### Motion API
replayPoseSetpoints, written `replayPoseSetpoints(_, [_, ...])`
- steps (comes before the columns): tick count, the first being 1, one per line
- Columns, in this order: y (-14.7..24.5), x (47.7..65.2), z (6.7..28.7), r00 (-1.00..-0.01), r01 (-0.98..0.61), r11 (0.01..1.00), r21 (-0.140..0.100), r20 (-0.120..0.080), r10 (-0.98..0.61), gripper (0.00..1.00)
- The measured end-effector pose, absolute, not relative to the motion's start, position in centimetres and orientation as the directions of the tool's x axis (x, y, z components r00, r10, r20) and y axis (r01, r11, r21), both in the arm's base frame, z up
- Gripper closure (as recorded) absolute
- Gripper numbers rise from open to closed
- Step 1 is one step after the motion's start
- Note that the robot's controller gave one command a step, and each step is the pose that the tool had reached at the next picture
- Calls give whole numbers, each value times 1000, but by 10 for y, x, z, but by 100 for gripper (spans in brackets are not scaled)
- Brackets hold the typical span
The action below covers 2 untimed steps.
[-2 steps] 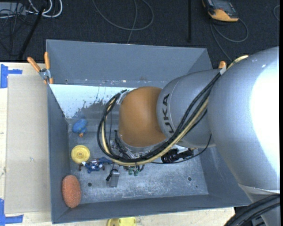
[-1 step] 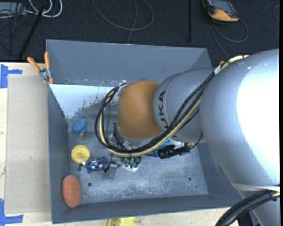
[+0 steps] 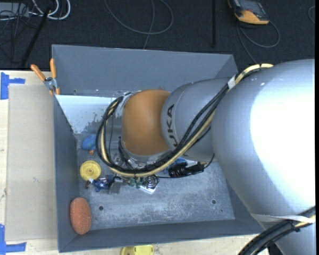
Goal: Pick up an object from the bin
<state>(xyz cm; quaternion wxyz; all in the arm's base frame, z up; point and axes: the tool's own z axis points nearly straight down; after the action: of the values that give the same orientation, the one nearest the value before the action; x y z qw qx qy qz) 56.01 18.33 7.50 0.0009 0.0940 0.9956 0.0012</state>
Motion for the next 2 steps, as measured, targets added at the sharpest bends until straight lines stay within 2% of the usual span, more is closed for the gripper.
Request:
replayPoseSetpoints(1, [183,560,75,-982,188,982,3,-2,188,100])
replayPoseSetpoints(2, [189,589,128,-981,196,981,-2,5,196,100])
